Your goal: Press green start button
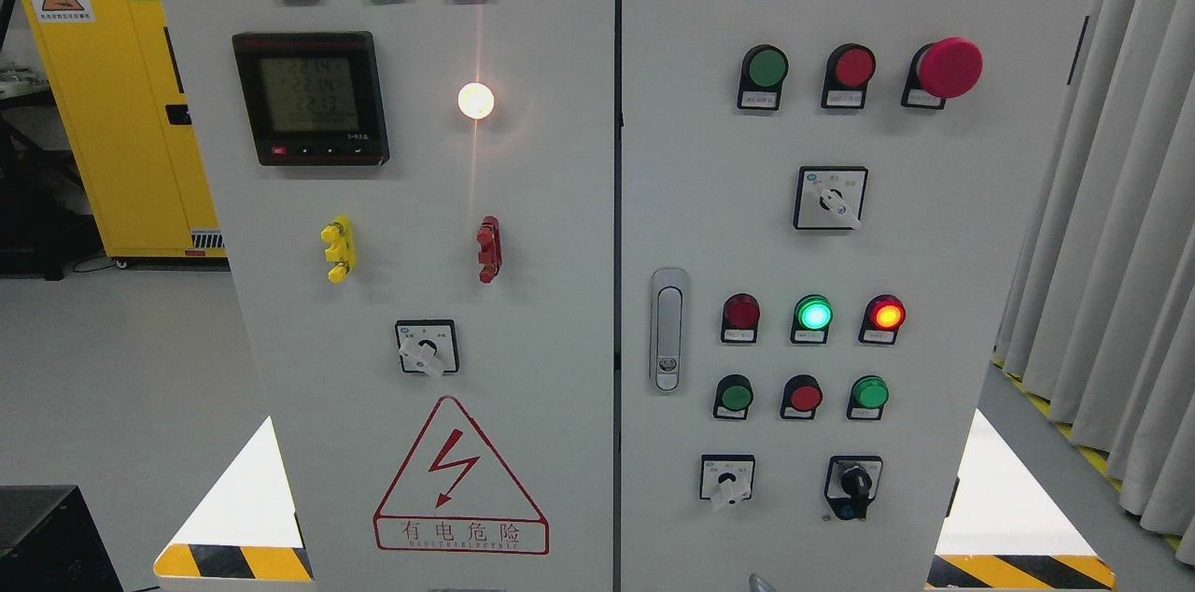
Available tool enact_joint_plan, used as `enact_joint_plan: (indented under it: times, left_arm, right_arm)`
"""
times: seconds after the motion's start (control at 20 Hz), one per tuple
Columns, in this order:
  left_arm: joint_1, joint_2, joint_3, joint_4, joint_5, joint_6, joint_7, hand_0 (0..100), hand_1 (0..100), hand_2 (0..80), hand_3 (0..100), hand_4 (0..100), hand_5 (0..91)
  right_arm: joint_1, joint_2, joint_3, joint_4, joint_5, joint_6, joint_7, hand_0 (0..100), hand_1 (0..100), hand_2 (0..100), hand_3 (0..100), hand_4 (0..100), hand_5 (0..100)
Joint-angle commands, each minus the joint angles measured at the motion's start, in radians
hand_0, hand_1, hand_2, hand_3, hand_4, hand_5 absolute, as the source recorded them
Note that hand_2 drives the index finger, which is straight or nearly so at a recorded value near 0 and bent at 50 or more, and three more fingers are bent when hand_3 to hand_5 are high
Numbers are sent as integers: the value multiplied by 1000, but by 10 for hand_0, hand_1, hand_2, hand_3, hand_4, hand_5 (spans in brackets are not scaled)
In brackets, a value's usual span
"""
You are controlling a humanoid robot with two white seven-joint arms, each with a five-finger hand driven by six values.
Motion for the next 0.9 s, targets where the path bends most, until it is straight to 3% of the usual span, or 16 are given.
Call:
enact_joint_plan:
  times: [0.0, 0.45, 0.55, 0.6, 0.65, 0.75, 0.85]
  left_arm:
    - [0, 1, 0, 0, 0, 1, -1, 120, 556, 0, 0, 0, 0]
    - [0, 1, 0, 0, 0, 1, -1, 120, 556, 0, 0, 0, 0]
    - [0, -1, 0, 0, 0, 1, -1, 120, 556, 0, 0, 0, 0]
    - [0, -1, 0, 0, 0, 1, -1, 120, 556, 0, 0, 0, 0]
    - [0, 1, 0, 0, 0, 1, -1, 120, 556, 0, 0, 0, 0]
    - [-1, 1, 0, 0, 0, 1, 1, 120, 556, 0, 0, 0, 0]
    - [0, 1, 0, 0, -2, 1, -1, 120, 556, 0, 0, 0, 0]
  right_arm:
    - [2, 0, 0, 2, 0, 1, -1, 659, 727, 0, 34, 97, 34]
    - [-9, 0, -3, 3, 12, 1, 2, 655, 726, 0, 35, 100, 37]
    - [-13, 0, -48, 2, 110, -1, -7, 652, 726, 0, 40, 102, 38]
    - [-15, 1, -69, 3, 188, -1, -27, 566, 740, 0, 255, 390, 269]
    - [-21, 6, -88, 3, 260, -2, -56, 540, 745, 0, 296, 453, 325]
    - [-36, 17, -114, 0, 384, -22, -96, 516, 762, 0, 564, 728, 692]
    - [-50, 27, -137, -12, 487, -41, -102, 527, 781, 0, 697, 849, 808]
